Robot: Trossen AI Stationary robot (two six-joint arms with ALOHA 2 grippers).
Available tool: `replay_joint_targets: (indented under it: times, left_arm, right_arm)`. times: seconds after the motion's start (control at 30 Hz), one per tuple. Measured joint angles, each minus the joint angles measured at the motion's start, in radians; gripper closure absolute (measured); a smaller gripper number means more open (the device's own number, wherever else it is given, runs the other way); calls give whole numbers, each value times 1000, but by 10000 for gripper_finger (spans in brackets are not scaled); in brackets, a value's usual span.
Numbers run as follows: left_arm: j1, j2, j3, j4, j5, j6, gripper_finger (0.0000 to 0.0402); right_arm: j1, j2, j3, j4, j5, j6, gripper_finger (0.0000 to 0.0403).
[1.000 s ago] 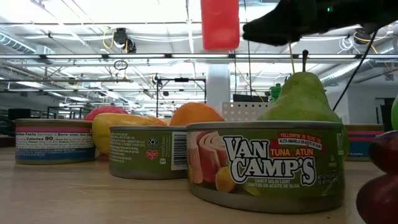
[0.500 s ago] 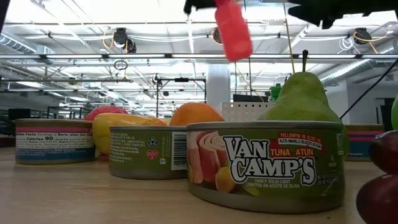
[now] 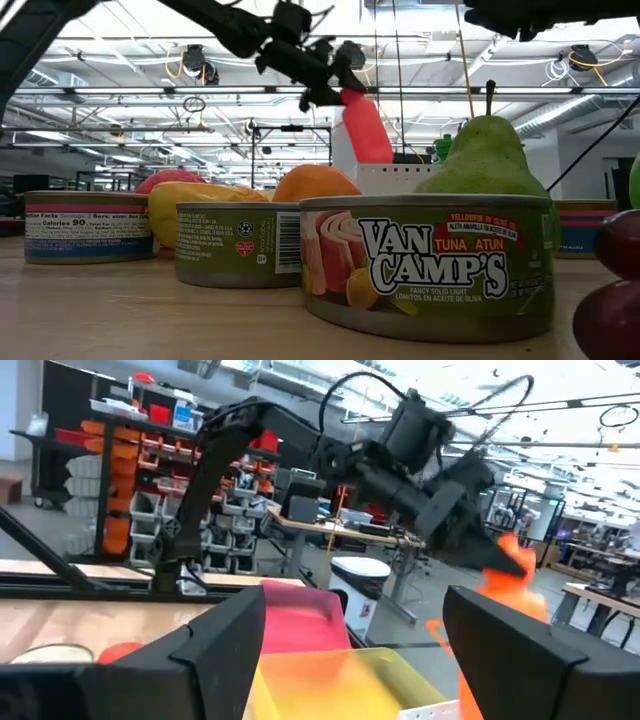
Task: Pick & Place Food Item
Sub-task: Put the orange water bottle into the white bin
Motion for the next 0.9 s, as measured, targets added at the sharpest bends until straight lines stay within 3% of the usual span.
replay_joint_targets:
  times: [0.37, 0.57, 0.9]
  left_arm:
    - [-42, 130, 81, -81, 12, 46, 180]
    - [-89, 127, 82, -151, -125, 127, 171]
    - [-129, 127, 81, -179, -214, 141, 171]
  right_arm:
    - [-29, 13, 0, -15, 0, 1, 117]
    - [-52, 38, 0, -15, 0, 0, 117]
    - [-76, 62, 0, -15, -1, 16, 117]
